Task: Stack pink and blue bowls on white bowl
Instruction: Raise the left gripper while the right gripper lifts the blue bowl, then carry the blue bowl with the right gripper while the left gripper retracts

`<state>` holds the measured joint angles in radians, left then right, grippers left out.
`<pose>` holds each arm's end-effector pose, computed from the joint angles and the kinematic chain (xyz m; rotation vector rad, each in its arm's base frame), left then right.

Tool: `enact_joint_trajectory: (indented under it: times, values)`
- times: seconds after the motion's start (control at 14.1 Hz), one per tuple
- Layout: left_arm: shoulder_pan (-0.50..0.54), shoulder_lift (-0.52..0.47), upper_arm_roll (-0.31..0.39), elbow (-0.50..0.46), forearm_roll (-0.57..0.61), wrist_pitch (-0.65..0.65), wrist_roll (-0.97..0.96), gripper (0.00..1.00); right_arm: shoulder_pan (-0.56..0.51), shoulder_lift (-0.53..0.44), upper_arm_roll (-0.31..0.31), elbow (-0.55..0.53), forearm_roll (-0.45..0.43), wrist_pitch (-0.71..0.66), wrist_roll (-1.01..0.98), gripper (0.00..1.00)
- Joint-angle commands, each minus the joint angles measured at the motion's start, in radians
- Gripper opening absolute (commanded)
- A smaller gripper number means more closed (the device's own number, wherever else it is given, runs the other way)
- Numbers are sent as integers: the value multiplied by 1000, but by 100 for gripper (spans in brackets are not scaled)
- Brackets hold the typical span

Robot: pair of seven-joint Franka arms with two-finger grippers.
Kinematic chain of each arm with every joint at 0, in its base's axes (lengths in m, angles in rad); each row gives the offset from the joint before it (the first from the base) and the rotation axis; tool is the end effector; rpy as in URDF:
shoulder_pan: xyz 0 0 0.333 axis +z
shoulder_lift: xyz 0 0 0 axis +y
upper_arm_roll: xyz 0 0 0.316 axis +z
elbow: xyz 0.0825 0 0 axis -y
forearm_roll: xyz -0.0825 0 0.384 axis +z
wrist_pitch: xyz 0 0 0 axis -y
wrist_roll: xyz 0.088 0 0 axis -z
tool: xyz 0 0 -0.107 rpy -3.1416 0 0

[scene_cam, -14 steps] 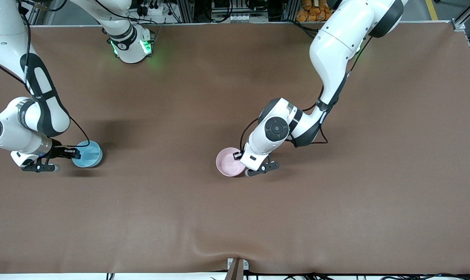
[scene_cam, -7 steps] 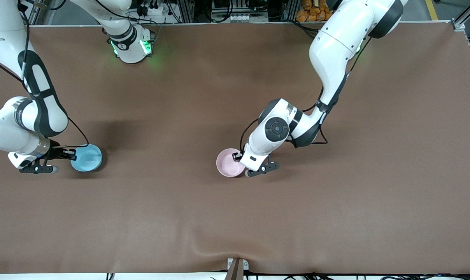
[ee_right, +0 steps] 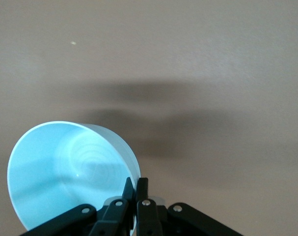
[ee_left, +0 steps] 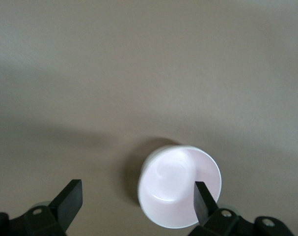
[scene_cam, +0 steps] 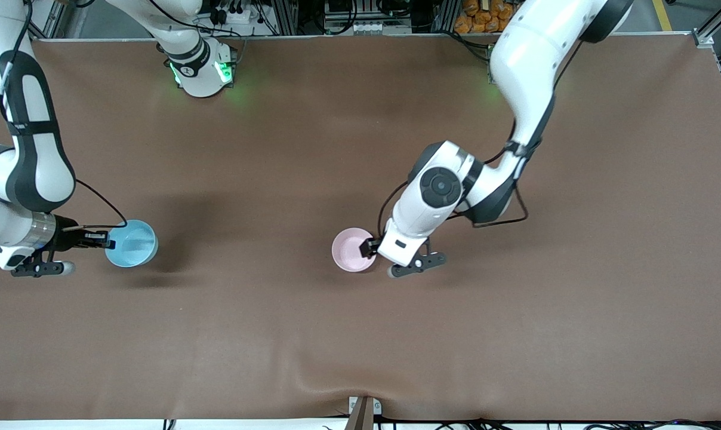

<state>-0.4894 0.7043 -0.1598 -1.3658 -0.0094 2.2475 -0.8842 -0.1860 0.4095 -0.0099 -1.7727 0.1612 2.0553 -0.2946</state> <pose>0.6131 -0.4314 0.3240 2.9042 0.4201 0.0870 0.6270 -0.1152 0.3204 -2.9782 -0.0223 0.1347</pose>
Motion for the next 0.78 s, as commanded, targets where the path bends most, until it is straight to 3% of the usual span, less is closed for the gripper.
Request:
enact_joint_trajectory:
  times: [0.0,0.28,0.57,0.71]
  values:
    - [30,-81,9,-21,63,-64,-5,100,72,-32,-1,2,17,-43,116,0]
    - [89,-134,11,-21,63,-147,114,100,173,-52,1,6,23,-58,259,0]
    - [204,-189,8,-19,62,-249,359,100,284,-49,1,24,106,-56,373,0]
    - [256,-209,-6,-21,62,-282,381,100,331,-47,1,50,118,-56,387,0]
